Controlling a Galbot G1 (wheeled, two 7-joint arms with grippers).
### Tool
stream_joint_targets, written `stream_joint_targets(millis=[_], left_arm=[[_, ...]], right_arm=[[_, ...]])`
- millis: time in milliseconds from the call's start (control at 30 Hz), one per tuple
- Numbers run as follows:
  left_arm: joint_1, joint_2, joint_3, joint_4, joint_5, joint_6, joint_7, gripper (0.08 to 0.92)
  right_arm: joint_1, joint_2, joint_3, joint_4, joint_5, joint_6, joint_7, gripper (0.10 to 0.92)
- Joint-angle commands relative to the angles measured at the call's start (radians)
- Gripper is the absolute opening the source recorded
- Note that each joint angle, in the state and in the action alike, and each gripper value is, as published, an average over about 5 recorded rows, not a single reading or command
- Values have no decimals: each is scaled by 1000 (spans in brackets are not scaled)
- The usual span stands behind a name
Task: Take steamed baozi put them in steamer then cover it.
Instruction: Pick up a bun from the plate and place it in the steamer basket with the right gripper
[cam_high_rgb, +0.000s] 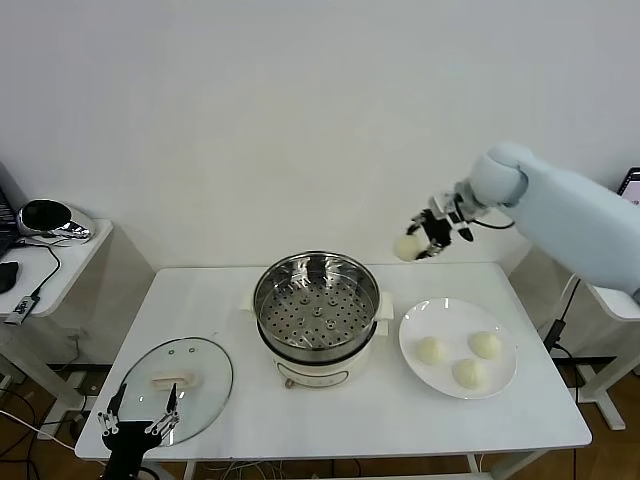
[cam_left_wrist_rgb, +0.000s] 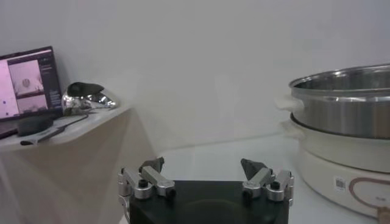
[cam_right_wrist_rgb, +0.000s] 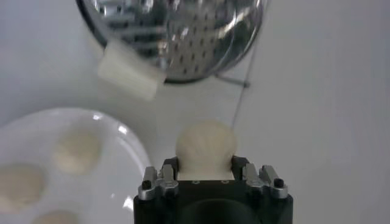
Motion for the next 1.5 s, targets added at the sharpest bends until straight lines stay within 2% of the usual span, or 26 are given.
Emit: stream_joint_targets(millis=[33, 300, 533, 733, 1300, 1400, 1500], left_arm=[[-4, 1, -4, 1, -3, 0, 0, 823], [-3, 3, -33, -6, -17, 1, 0, 823], [6, -6, -39, -14, -19, 0, -1, 823], [7, -7, -42, -16, -22, -1, -1, 823], [8, -9, -44, -11, -23, -8, -5, 823], [10, -12, -44, -13, -23, -9, -6, 823], [11, -17, -43, -17, -22, -9, -6, 823]], right_arm=[[125, 131, -129, 11, 83, 90, 16, 543], [37, 337, -166, -146, -83, 258, 65, 547], [-57, 440, -151, -296, -280, 425, 145, 552], [-104, 466, -141, -333, -387, 489, 192, 551], [-164, 502, -101, -422, -560, 560, 253, 561], [-164, 497, -98, -424, -566, 566, 253, 593], [-161, 490, -97, -421, -564, 572, 255, 669]])
